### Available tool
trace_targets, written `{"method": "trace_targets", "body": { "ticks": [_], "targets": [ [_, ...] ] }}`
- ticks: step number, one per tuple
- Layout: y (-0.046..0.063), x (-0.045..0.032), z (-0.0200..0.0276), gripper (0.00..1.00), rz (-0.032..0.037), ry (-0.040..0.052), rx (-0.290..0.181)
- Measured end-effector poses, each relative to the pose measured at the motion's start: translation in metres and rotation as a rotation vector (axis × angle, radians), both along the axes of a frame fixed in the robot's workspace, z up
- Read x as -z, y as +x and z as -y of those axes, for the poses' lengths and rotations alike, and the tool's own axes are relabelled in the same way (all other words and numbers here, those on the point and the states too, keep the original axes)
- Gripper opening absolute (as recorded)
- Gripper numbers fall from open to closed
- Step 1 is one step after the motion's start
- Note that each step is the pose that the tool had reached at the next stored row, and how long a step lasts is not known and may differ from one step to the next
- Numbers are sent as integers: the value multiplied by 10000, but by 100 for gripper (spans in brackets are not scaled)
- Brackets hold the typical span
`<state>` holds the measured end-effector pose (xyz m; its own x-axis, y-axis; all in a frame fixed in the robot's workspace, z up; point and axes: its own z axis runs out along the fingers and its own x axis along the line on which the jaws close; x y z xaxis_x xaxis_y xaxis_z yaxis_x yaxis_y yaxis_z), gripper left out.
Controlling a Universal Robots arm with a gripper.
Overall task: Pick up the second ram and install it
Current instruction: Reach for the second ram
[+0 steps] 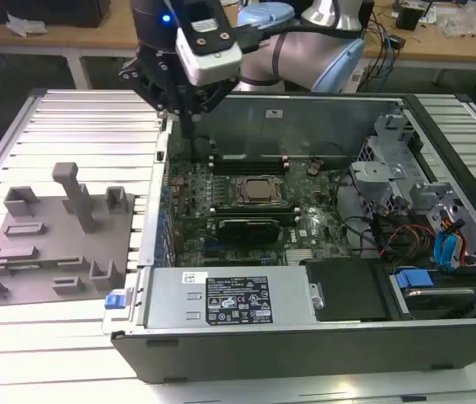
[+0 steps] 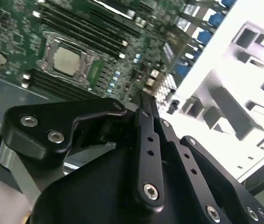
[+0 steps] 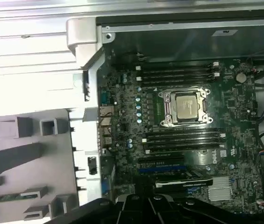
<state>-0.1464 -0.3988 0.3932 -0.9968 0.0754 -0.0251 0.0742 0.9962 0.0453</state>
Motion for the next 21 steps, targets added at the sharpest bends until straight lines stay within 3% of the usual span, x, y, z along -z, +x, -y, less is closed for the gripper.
{"method": "trace_targets", "body": {
  "ticks": [3,9,12,17,21],
  "targets": [
    [-288,4,0,8,13,-1,-1],
    [-573,17,0,8,13,0,-1],
    [-635,21,0,8,13,-1,-1],
    [-893,31,0,8,13,-1,0],
    [-1031,37,0,8,13,-1,-2]
  ]
}}
